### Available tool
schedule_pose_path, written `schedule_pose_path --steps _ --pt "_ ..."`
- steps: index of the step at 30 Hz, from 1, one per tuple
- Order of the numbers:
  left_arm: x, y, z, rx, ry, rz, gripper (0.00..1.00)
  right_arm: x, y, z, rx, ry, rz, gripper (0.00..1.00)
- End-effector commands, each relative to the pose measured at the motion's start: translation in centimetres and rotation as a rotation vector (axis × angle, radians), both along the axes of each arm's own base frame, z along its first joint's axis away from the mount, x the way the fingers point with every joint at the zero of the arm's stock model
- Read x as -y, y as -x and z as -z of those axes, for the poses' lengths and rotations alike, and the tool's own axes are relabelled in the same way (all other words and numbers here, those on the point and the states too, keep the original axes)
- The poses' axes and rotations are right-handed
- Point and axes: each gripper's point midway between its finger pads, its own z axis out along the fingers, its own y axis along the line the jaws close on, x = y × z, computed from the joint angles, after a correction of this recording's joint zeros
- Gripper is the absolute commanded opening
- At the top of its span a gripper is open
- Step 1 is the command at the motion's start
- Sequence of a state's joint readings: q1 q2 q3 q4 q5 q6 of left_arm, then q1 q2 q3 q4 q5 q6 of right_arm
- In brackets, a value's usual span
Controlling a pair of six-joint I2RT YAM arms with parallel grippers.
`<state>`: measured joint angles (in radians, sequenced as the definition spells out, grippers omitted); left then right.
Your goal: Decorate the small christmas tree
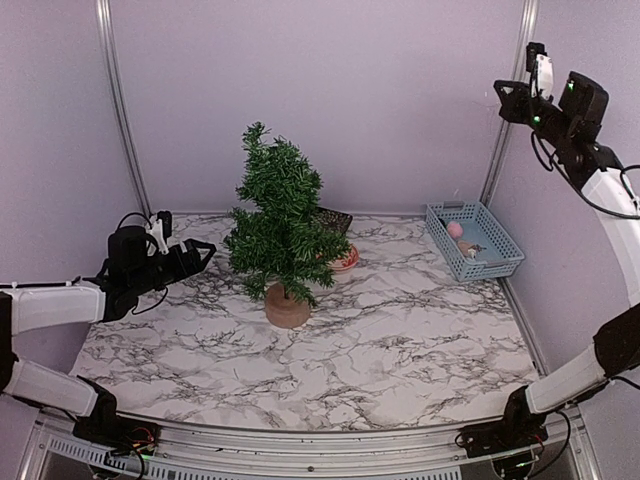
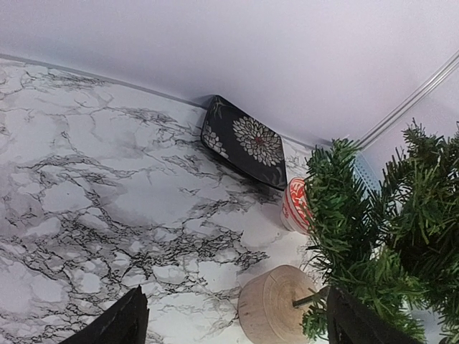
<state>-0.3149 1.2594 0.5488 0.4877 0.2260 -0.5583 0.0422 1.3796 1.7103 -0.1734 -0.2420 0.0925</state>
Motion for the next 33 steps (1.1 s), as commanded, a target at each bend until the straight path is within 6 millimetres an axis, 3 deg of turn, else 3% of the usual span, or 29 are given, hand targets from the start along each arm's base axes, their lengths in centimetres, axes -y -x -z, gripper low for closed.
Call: schedule_pose_path --steps 1,7,11,14,19,22,27,33 --pt "-0.5 0.2 -1.4 0.029 0.003 -0.014 0.87 -2.3 3.3 -4.7 0.091 -0.007 -0.082 0.0" --pt "-0.6 0.5 -2.5 0.057 0.011 -0.017 0.87 -4.0 6.3 -8.9 0.183 -0.017 -0.172 0.0" --pt "-0.8 0.9 -3.7 0.087 0.01 -0.02 0.87 -4.7 7.1 -9.0 0.178 -0.025 -0.224 0.0" --pt "-1.1 1.3 -4.8 0.121 0.006 -0.022 0.87 -5.6 6.8 -6.7 0.124 -0.054 -0.28 0.0" --pt "-1.4 2.0 -6.9 0.178 -0.05 -0.014 0.87 -7.0 5.8 -0.4 -0.001 -0.066 -0.346 0.0" --pt "-1.5 2.6 -8.0 0.21 -0.074 -0.006 0.87 -8.0 6.5 2.7 -0.036 -0.038 -0.386 0.0" --pt "-1.4 4.4 -10.7 0.296 -0.071 0.019 0.86 -9.9 9.5 5.8 -0.023 0.074 -0.532 0.0" --pt "-0.3 7.5 -15.3 0.442 -0.053 0.11 0.85 -12.3 14.2 8.2 0.034 0.151 -0.774 0.0"
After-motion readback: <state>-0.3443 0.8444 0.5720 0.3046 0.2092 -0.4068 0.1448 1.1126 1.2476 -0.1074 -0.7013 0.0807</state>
